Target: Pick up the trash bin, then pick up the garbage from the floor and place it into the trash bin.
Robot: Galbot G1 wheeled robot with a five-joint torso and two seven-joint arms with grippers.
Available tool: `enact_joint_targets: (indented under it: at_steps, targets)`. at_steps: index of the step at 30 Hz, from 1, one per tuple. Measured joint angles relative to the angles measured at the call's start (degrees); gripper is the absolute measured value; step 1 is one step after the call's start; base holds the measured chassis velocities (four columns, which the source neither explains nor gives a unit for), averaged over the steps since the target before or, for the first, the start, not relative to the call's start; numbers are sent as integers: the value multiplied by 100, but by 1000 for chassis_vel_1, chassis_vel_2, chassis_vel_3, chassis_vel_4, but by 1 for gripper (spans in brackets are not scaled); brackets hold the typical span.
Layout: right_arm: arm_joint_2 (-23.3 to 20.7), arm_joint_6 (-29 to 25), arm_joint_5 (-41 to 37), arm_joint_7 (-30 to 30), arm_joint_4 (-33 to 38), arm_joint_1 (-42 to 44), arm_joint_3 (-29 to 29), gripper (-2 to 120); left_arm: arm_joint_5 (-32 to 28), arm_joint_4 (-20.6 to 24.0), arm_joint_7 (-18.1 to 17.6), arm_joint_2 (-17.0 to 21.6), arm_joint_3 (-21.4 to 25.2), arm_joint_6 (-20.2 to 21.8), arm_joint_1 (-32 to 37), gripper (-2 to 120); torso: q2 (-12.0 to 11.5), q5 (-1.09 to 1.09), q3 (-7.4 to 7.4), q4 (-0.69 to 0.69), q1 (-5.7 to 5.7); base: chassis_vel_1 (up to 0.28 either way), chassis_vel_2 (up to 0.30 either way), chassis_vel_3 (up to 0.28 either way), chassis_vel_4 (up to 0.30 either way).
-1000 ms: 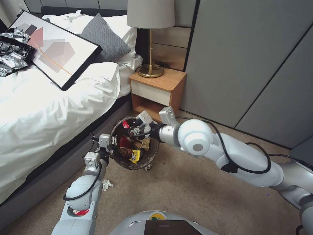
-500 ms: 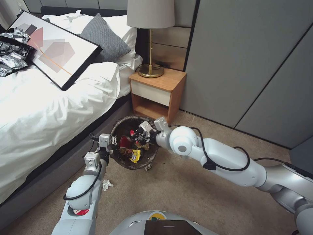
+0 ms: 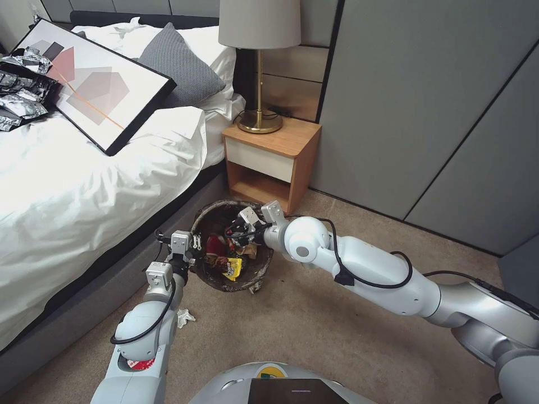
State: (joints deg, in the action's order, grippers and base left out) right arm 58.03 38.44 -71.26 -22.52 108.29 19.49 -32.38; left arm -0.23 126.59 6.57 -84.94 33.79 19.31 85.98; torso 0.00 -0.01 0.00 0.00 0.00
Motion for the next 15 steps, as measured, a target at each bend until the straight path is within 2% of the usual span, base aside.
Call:
enact_joint_targets:
  at_steps: [3,4,7,12,15]
  targets:
    - [-30,-37,-7,-9,22,3,66,56,-1,-1,-5,3,1,0,-1,2,0,0,0,0,0,0,0,0,0]
    - [-30,-37,-7,-9,22,3,66,56,-1,-1,-5,3,1,0,-1,2,0,0,0,0,0,0,0,0,0]
    - [-49,-41,-54,-25,74,-19,110,73,-16,-1,-35,-6,-29,-2,6,2,0,0,0,0,0,0,0,0,0]
    - [-43,-41,-83,-37,83,-17,110,84,-18,0,-38,-8,-42,-2,7,2,0,0,0,0,0,0,0,0,0]
    - [-49,-51,-50,-28,91,23,115,98,-32,20,-44,-1,-31,-3,13,2,0,0,-1,0,0,0,0,0,0]
